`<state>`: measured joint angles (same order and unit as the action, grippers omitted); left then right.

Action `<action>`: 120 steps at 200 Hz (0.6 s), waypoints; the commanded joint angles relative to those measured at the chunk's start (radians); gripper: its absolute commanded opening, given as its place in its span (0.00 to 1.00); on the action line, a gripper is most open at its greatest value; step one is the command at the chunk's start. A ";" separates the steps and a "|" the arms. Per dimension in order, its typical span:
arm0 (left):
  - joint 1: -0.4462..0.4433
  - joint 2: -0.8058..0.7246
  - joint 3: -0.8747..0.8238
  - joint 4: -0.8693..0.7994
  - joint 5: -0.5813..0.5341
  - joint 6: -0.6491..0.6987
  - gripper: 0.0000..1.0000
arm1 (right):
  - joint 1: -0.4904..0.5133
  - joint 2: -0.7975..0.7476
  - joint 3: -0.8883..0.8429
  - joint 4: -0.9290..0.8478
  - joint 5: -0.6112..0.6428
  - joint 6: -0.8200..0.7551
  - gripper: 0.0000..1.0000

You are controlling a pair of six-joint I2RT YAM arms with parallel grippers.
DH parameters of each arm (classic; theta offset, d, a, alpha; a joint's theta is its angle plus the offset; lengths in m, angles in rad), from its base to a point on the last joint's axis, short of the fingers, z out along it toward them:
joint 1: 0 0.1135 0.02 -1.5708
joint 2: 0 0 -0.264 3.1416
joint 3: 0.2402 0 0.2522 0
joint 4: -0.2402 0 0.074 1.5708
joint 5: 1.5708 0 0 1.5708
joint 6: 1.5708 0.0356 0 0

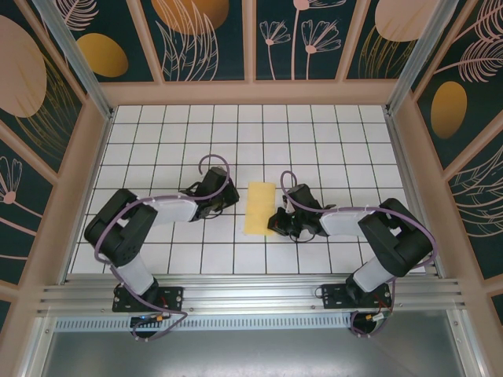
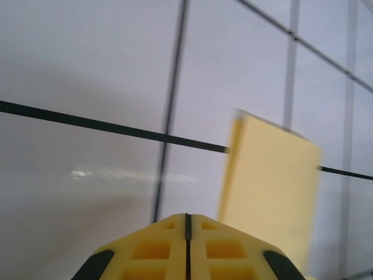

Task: Fold a paper plane with a square sheet of paper (pick it up from the middle)
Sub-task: Fold the triangle a second time at the center of the table.

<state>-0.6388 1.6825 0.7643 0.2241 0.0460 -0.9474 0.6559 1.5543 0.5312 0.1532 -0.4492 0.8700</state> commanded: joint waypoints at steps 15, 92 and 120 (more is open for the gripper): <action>-0.057 -0.022 -0.013 0.182 0.234 0.004 0.09 | 0.013 0.047 -0.034 -0.190 0.061 -0.006 0.00; -0.087 0.146 -0.041 0.212 0.235 -0.032 0.08 | 0.017 0.013 0.011 -0.188 0.040 -0.007 0.00; -0.086 0.182 -0.039 0.172 0.208 -0.025 0.07 | 0.034 -0.060 0.075 -0.243 0.086 -0.024 0.00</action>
<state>-0.7265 1.8225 0.7273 0.4316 0.2829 -0.9741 0.6674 1.5463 0.5713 0.0757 -0.4297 0.8692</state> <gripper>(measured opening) 0.079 0.061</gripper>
